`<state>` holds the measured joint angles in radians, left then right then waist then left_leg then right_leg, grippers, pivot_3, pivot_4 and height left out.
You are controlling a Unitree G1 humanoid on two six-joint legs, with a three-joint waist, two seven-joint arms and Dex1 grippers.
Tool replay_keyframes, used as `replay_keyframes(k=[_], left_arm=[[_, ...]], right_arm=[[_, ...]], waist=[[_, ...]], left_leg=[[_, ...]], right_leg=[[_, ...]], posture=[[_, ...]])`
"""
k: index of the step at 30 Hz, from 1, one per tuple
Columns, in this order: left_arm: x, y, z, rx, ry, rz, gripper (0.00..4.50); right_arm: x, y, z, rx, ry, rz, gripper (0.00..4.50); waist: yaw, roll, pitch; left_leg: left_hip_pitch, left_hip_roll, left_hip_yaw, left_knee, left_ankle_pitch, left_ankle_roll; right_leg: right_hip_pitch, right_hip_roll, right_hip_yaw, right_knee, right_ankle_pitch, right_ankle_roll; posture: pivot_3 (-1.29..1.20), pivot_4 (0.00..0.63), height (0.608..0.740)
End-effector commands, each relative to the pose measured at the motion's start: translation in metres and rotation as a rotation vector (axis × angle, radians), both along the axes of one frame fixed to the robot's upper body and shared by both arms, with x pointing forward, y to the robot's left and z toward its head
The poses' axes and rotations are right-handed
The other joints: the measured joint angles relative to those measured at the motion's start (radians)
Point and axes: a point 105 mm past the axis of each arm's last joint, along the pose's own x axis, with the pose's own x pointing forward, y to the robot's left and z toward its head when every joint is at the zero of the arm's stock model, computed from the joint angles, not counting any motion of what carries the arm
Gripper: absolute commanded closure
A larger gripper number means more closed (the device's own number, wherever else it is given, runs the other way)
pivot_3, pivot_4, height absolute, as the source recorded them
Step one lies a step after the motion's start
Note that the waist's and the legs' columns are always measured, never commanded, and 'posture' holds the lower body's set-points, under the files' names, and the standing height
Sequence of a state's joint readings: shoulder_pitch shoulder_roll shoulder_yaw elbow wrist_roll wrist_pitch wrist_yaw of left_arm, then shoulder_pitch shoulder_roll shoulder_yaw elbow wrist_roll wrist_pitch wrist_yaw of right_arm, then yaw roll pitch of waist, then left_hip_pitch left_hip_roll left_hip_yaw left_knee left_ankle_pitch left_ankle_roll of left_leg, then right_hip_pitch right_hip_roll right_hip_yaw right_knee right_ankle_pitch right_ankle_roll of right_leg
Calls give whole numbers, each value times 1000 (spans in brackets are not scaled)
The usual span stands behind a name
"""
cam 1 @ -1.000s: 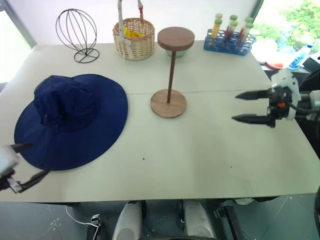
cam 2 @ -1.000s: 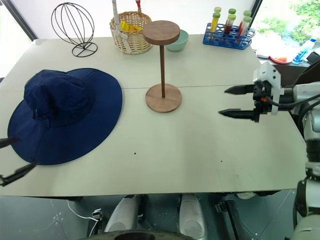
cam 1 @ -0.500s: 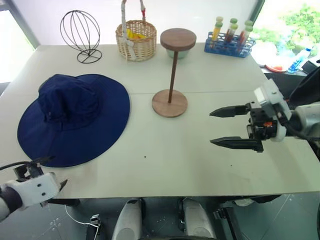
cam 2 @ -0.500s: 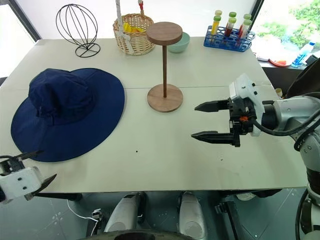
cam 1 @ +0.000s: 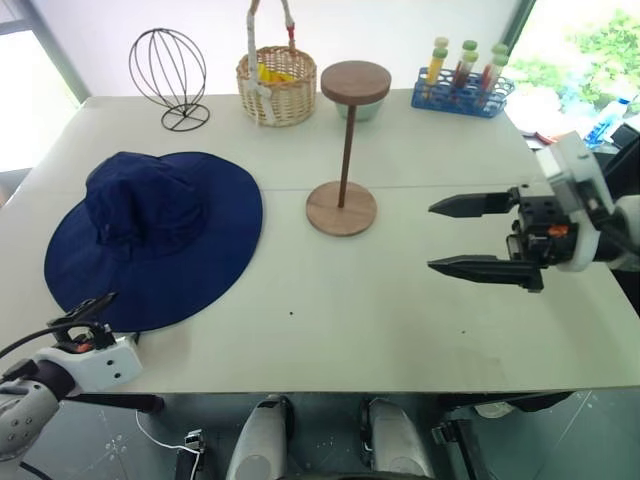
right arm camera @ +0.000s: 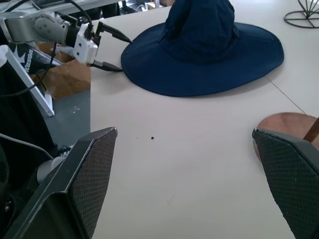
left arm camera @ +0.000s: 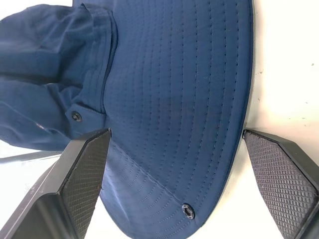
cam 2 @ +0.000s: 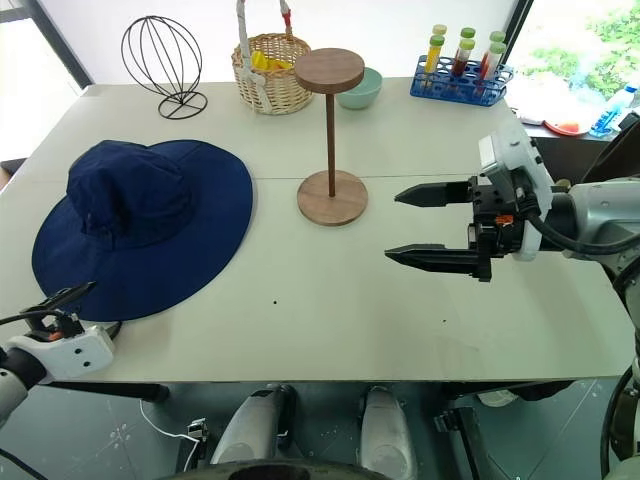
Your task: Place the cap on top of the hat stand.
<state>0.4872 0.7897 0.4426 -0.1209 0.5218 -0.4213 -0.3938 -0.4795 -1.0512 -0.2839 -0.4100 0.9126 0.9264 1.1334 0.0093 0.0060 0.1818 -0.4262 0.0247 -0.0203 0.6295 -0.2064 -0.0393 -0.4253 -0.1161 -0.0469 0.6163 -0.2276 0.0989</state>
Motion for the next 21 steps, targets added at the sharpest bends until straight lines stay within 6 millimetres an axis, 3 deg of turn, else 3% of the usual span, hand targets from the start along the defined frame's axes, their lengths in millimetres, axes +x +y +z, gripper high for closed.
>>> replay_keyframes(k=[1, 5, 11, 15, 21], left_arm=[[7, 17, -13, 89, 6, 39, 56], [26, 26, -18, 167, -58, 63, 56], [56, 35, 1, 196, -229, 122, 56], [75, 30, 15, 198, -309, 105, 56], [100, 20, 10, 209, -298, 59, 56]], right_arm=[[-3, 0, 15, 0, -70, -6, 18], [-1, 1, 17, 2, -81, -13, 18], [0, 3, 19, -1, -96, -18, 18], [1, 5, 21, 1, -106, -20, 18], [1, 9, 22, 12, -116, -18, 18]], waist=[[3, 4, -3], [3, 9, -5], [5, 10, -6], [5, 7, -5], [4, 2, -4]], left_leg=[[0, 3, 3, 0, 0, 0], [0, 8, 12, 0, 0, 0], [0, 9, 15, 0, 0, 0], [-1, 9, 15, 0, 2, 3], [-2, 9, 16, 1, 2, 4]], right_leg=[[1, 0, -2, -2, 0, 0], [1, -2, -3, -4, 0, 0], [0, -2, -3, 1, 1, 0], [-1, -2, -3, 6, 2, -1], [-1, -2, -2, 5, 2, -2]], posture=[[0, 150, 739], [0, 150, 739], [0, 150, 739], [0, 150, 739], [0, 150, 739]])
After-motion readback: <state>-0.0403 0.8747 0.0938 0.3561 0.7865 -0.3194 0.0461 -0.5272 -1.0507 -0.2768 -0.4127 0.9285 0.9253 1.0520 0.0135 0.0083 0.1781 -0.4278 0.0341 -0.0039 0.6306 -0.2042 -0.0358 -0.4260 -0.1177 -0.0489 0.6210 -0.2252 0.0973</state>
